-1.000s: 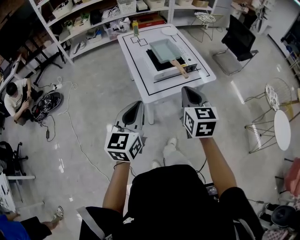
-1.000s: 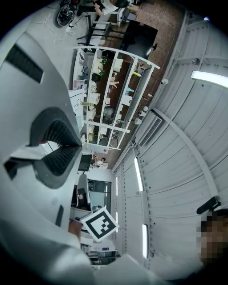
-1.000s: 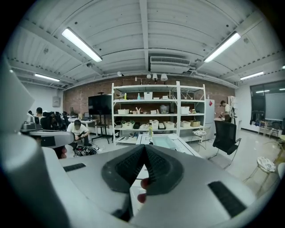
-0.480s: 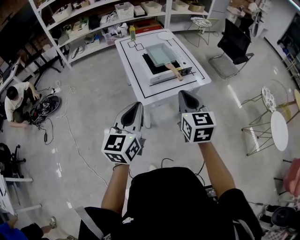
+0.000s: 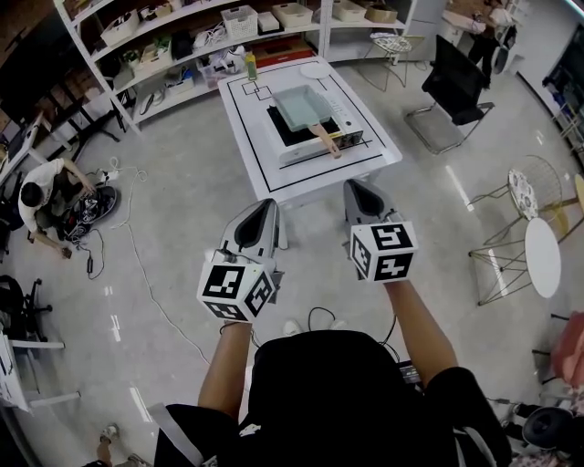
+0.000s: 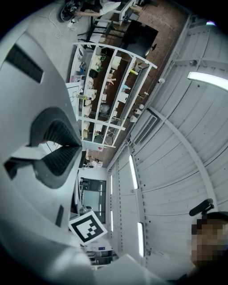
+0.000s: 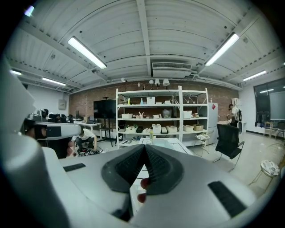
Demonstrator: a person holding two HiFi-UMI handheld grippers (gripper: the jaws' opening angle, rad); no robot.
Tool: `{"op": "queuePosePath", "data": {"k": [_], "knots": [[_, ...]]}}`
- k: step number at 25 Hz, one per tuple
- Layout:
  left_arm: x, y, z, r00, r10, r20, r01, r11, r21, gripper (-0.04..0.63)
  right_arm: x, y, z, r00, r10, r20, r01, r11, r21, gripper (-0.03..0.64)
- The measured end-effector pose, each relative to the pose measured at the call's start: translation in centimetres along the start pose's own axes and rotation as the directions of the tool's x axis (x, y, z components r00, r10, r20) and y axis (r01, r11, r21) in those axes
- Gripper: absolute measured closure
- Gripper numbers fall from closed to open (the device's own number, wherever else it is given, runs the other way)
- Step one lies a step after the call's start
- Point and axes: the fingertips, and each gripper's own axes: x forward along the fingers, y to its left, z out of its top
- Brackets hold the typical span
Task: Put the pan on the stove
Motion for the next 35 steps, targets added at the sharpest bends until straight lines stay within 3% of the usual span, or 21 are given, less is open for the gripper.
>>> {"op": "queuePosePath", "data": {"k": [15, 35], "knots": [[0.3, -3.6, -0.5, 0.998, 0.068, 0.012, -0.068, 0.998, -0.003, 0.584, -2.5, -2.4, -0.7, 0.999, 0.049, 0.006, -0.049, 0.999, -0.004, 0.614], [0.5, -5.8, -1.0, 0.996, 0.085, 0.0, -0.085, 0.996, 0.003, 0.584, -3.6, -4.0, -1.3, 0.998, 0.066, -0.005, -0.066, 0.998, -0.006, 0.615]]}}
